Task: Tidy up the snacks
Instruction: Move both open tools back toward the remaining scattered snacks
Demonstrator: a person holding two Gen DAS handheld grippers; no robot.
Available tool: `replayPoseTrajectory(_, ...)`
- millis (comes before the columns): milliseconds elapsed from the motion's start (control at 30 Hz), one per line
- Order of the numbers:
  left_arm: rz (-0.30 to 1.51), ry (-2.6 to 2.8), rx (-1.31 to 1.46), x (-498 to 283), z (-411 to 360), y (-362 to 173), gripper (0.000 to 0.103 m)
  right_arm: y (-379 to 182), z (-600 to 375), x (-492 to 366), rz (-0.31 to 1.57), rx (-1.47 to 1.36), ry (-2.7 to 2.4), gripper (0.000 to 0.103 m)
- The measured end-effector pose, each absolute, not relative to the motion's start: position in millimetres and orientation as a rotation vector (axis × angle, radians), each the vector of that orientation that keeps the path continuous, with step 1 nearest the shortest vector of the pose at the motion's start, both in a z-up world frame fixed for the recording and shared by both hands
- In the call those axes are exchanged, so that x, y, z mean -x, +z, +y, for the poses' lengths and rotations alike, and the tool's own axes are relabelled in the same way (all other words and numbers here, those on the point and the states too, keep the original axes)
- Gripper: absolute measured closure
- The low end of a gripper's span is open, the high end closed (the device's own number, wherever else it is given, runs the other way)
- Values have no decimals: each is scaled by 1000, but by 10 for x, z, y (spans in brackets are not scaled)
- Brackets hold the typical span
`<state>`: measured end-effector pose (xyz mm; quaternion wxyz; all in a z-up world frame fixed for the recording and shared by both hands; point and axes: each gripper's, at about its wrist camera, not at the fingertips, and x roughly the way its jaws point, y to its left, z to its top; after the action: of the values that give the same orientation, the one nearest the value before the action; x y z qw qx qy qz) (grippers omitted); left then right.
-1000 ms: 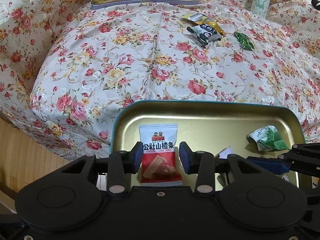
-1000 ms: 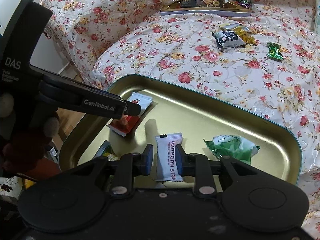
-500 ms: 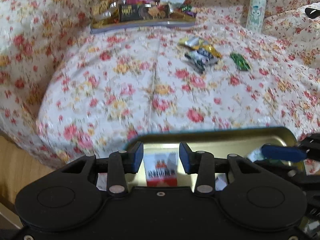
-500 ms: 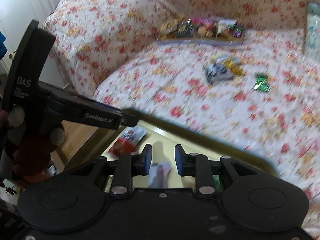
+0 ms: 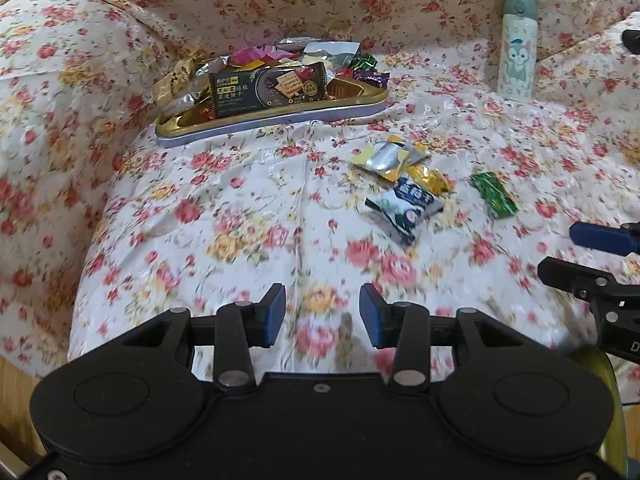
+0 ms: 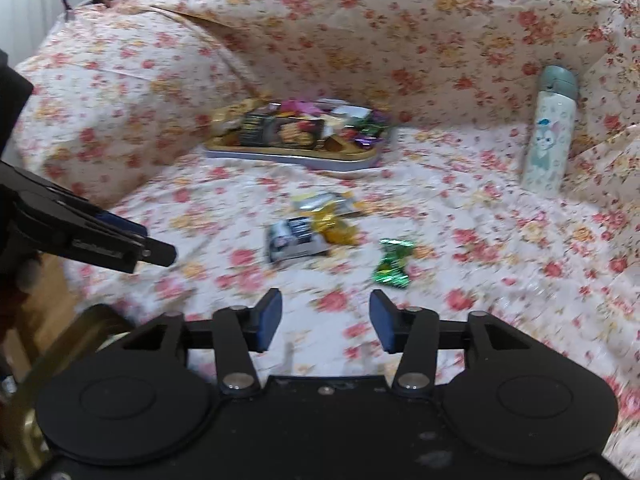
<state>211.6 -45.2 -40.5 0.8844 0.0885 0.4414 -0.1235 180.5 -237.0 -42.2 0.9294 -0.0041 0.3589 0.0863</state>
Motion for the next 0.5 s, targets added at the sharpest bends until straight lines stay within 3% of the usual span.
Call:
replayPoseTrajectory(267,928,-242,-213,-2417,-624,-548,52,-621,-2526,-2121,742,20,119,37)
replayPoseTrajectory(500,910,-270,-230,-2564,-718,-604,51,-762,-2648,-2369,752,-50,101,37)
